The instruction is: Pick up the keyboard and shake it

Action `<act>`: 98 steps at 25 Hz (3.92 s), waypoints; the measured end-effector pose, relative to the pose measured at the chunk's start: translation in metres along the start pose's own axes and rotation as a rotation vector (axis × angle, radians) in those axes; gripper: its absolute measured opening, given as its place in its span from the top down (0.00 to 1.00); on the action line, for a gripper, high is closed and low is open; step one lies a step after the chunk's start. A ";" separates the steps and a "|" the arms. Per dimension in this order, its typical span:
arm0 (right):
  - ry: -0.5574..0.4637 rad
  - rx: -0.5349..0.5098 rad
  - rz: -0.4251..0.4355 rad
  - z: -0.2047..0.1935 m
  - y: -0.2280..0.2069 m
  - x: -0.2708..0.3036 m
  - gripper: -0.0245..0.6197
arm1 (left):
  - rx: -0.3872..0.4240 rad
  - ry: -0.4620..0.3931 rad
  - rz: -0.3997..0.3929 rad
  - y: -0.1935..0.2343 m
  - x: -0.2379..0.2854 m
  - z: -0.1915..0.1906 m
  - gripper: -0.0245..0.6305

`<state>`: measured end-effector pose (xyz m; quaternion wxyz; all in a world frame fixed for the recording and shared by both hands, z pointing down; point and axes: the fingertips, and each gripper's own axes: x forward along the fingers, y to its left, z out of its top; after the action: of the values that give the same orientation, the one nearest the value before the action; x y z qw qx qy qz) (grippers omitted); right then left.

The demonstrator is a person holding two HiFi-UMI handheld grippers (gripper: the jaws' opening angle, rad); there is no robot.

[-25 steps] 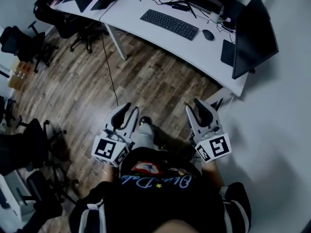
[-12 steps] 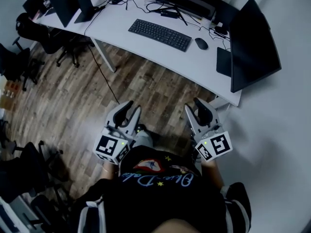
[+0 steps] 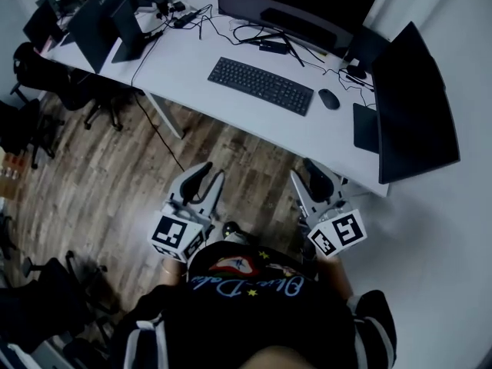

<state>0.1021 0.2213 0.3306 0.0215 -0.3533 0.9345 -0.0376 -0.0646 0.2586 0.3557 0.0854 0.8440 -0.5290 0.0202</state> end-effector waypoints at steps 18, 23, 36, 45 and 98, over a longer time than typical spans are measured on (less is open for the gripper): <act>0.050 0.030 -0.074 -0.021 -0.033 0.089 0.77 | -0.046 0.046 -0.037 0.095 0.053 -0.011 0.83; 0.047 0.048 -0.090 -0.026 -0.072 0.110 0.76 | -0.035 0.060 -0.039 0.107 0.090 -0.009 0.83; 0.050 0.076 -0.060 -0.023 -0.176 0.182 0.74 | -0.035 0.100 0.050 0.159 0.187 0.001 0.83; 0.104 0.113 -0.117 -0.044 -0.246 0.189 0.72 | -0.045 0.142 0.064 0.169 0.237 -0.008 0.83; 0.653 0.654 -0.339 -0.251 -0.370 0.204 0.60 | -0.195 0.580 0.053 0.346 0.338 -0.143 0.65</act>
<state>0.1767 -0.1767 0.6093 -0.1690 -0.4449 0.7611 -0.4407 -0.2181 -0.1659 0.5815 0.3129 0.7768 -0.5039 0.2116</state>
